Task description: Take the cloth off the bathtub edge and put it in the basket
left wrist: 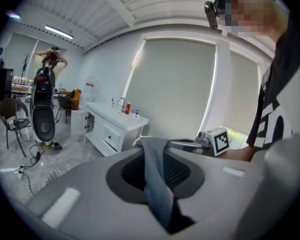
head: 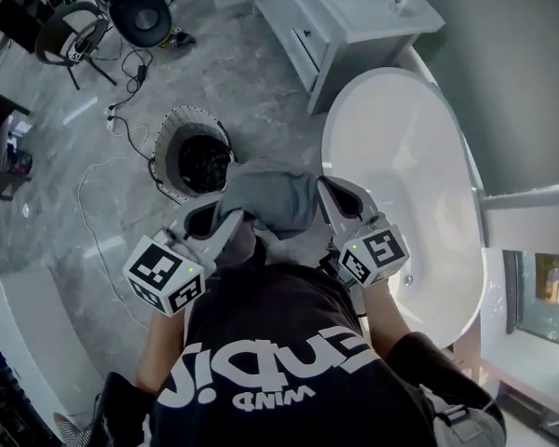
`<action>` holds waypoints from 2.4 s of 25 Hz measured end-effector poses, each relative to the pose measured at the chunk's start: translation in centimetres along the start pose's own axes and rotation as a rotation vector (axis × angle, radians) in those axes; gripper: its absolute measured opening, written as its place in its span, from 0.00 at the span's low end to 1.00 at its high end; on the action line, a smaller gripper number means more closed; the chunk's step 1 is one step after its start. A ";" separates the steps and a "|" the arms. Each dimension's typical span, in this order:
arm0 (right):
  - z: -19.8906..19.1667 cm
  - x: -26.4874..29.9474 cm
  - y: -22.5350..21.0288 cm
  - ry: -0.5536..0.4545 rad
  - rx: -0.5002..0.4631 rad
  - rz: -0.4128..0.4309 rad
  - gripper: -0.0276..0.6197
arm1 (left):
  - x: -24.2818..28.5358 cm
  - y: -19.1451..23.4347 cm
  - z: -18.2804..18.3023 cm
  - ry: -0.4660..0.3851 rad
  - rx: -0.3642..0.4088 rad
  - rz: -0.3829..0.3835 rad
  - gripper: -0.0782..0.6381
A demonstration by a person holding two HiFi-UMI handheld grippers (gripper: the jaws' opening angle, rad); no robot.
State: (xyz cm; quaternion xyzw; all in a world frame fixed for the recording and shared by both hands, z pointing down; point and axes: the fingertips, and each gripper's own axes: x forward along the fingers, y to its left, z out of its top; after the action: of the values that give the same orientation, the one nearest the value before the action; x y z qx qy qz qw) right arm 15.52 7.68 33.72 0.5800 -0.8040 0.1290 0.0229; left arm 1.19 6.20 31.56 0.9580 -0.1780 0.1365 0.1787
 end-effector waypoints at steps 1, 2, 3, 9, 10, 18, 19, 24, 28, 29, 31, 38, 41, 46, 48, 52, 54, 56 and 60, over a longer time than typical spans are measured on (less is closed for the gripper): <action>0.2 1.3 0.8 0.004 -0.005 0.022 0.06 | -0.8 1.1 0.0 -0.006 -0.017 0.019 0.18; 0.4 2.6 1.5 0.010 -0.010 0.047 0.06 | -1.5 2.1 -0.1 -0.014 -0.036 0.040 0.18; 0.6 3.9 2.0 0.018 -0.017 0.074 0.06 | -2.1 3.2 -0.2 -0.022 -0.053 0.064 0.18; 1.4 11.6 4.5 0.055 -0.042 0.186 0.06 | -4.8 9.2 1.2 -0.068 -0.095 0.165 0.18; 1.6 12.8 5.0 0.058 -0.046 0.196 0.06 | -5.4 10.2 1.4 -0.074 -0.102 0.174 0.18; 2.9 21.2 7.5 0.071 -0.072 0.215 0.06 | -9.2 18.0 5.5 -0.137 -0.105 0.204 0.18; 3.2 22.0 7.7 0.072 -0.075 0.219 0.06 | -9.6 18.7 6.2 -0.145 -0.098 0.209 0.18; 4.7 25.4 7.8 0.073 -0.091 0.254 0.06 | -10.2 22.0 10.0 -0.185 -0.091 0.248 0.18; 5.9 28.2 6.9 0.064 -0.085 0.284 0.06 | -10.2 24.0 12.9 -0.214 -0.087 0.278 0.18; 6.2 28.9 6.7 0.061 -0.086 0.294 0.06 | -10.2 24.7 13.6 -0.221 -0.085 0.292 0.18; 6.7 30.3 6.0 0.059 -0.090 0.314 0.06 | -10.3 26.0 14.7 -0.239 -0.089 0.325 0.18; 8.3 34.5 3.5 0.057 -0.097 0.382 0.06 | -9.8 28.7 17.6 -0.271 -0.092 0.418 0.18; 8.5 35.9 2.7 0.066 -0.090 0.427 0.06 | -9.0 29.6 17.6 -0.265 -0.115 0.468 0.18; 8.0 37.7 1.8 0.082 -0.082 0.481 0.06 | -9.3 30.7 17.7 -0.288 -0.154 0.533 0.18; 7.9 38.4 1.8 0.086 -0.075 0.486 0.06 | -9.8 31.2 17.8 -0.287 -0.159 0.548 0.18; 8.1 39.6 2.3 0.075 -0.071 0.489 0.06 | -10.4 32.4 18.2 -0.281 -0.155 0.552 0.18; 8.5 40.3 2.7 0.062 -0.070 0.482 0.06 | -10.7 33.0 18.5 -0.280 -0.148 0.548 0.18; 8.9 40.8 3.2 0.052 -0.067 0.468 0.06 | -11.1 33.6 18.9 -0.281 -0.145 0.534 0.18; 9.5 41.5 4.3 0.040 -0.078 0.444 0.06 | -11.8 34.3 19.8 -0.285 -0.123 0.490 0.18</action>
State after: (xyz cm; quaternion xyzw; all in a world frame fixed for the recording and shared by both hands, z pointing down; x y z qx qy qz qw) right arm -0.97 -31.77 31.54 0.3848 -0.9157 0.1112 0.0321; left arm -18.85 -28.04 19.97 0.8833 -0.4354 0.0286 0.1715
